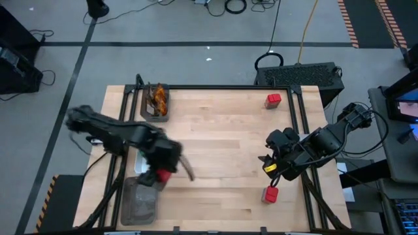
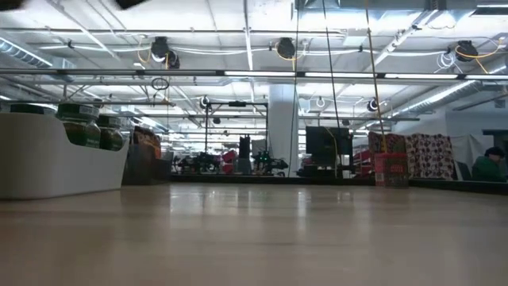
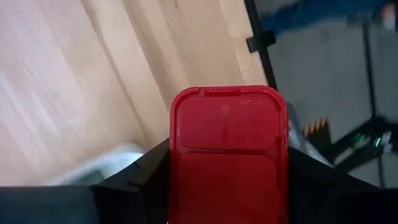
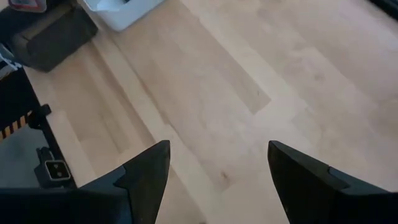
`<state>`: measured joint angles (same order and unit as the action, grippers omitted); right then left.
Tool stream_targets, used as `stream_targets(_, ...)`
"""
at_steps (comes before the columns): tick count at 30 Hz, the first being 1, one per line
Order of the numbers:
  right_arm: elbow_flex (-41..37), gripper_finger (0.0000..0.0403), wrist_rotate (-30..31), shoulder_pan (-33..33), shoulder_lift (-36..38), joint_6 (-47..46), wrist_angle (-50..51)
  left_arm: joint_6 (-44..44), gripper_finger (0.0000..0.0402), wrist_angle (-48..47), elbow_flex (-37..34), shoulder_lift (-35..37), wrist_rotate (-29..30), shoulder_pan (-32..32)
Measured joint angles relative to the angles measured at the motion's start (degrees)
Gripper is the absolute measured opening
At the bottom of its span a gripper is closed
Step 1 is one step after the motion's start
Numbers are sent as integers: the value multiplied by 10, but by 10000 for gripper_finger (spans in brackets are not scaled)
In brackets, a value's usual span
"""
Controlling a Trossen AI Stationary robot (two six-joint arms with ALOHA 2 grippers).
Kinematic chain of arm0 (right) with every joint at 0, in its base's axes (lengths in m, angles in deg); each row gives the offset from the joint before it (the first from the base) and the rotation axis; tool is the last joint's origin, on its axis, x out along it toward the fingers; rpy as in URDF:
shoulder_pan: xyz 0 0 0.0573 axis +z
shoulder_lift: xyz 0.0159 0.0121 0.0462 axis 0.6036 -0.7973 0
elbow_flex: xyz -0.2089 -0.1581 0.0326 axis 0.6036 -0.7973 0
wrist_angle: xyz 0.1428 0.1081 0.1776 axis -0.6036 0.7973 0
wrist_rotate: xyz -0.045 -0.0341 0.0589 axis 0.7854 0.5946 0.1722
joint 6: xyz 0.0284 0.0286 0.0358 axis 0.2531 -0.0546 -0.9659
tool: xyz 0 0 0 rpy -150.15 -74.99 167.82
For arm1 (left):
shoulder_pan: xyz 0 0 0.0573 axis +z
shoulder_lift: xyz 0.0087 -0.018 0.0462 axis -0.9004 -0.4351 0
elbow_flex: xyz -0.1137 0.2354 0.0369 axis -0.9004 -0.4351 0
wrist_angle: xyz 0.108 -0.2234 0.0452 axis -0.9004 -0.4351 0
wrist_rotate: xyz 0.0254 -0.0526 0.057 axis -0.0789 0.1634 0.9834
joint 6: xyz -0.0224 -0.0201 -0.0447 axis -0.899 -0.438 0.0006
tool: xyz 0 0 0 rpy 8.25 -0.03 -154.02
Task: Sort spices by type
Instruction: Put the middle red seasoning can into the bottom black bin
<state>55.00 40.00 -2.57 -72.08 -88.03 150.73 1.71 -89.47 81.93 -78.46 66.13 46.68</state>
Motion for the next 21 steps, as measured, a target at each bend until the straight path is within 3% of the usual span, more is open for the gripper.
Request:
stream_targets(6, 0, 254, 25, -16, 0, 21, -10, -257, 217, 139, -209, 202, 104, -102)
stream_targets(11, 0, 254, 30, -36, 0, 27, -11, -430, 217, 191, -311, 308, 205, -205)
stream_targets(15, 0, 254, 30, -50, 0, 28, -20, -498, 217, 221, -361, 336, 262, -279)
stream_targets(21, 0, 254, 59, -51, -2, 29, -38, -542, 217, 257, -409, 320, 326, -347)
